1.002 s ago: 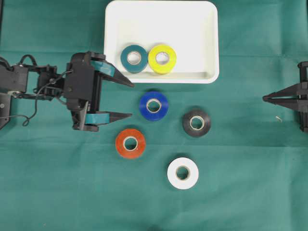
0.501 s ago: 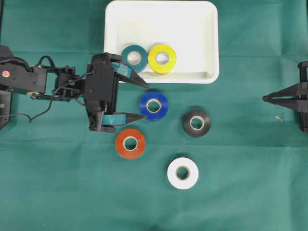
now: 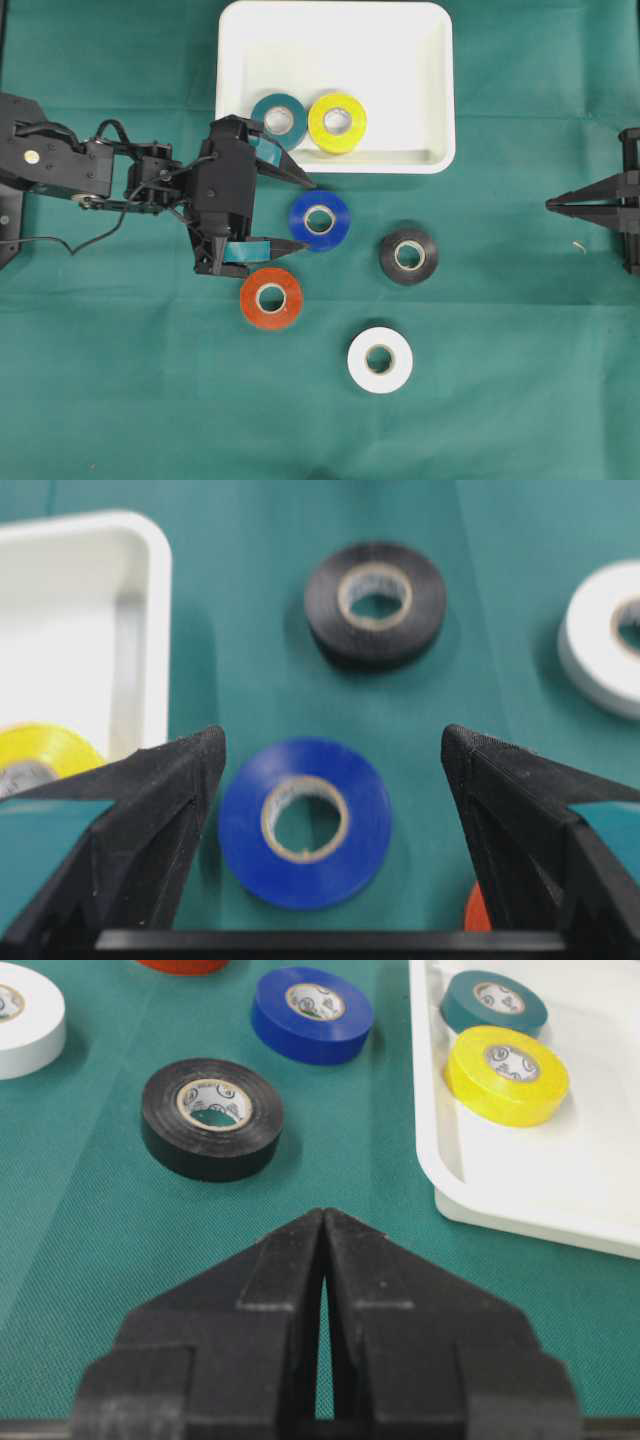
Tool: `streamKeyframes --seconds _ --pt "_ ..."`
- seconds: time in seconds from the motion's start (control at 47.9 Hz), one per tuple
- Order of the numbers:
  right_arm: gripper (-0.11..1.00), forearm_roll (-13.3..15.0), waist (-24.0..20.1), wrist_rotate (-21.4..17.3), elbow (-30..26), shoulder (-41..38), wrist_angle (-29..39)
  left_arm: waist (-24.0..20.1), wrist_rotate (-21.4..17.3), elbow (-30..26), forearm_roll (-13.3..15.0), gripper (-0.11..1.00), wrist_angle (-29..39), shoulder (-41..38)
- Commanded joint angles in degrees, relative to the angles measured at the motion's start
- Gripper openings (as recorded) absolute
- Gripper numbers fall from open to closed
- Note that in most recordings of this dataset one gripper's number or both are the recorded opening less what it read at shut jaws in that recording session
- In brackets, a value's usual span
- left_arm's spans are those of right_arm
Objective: Put the tape into the white case with the left arm.
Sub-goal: 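Lower the left gripper and close it on the blue tape rim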
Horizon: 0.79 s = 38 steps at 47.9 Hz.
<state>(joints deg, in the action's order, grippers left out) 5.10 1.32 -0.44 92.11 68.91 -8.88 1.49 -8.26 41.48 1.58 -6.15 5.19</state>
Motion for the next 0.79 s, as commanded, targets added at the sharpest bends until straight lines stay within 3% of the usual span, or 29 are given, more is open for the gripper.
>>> streamKeyframes --seconds 0.0,0.48,0.772 --pt "-0.09 0.09 0.09 0.0 -0.53 -0.35 -0.53 0.18 0.09 -1.93 0.0 0.89 0.97 -0.53" --pt "-0.09 0.09 0.09 0.0 -0.53 -0.35 -0.62 -1.58 -0.44 -7.47 -0.26 0.89 8.88 -7.38" --pt "-0.09 0.09 0.09 0.0 -0.62 -0.35 -0.62 -3.16 -0.53 -9.32 -0.26 0.89 10.37 -10.72"
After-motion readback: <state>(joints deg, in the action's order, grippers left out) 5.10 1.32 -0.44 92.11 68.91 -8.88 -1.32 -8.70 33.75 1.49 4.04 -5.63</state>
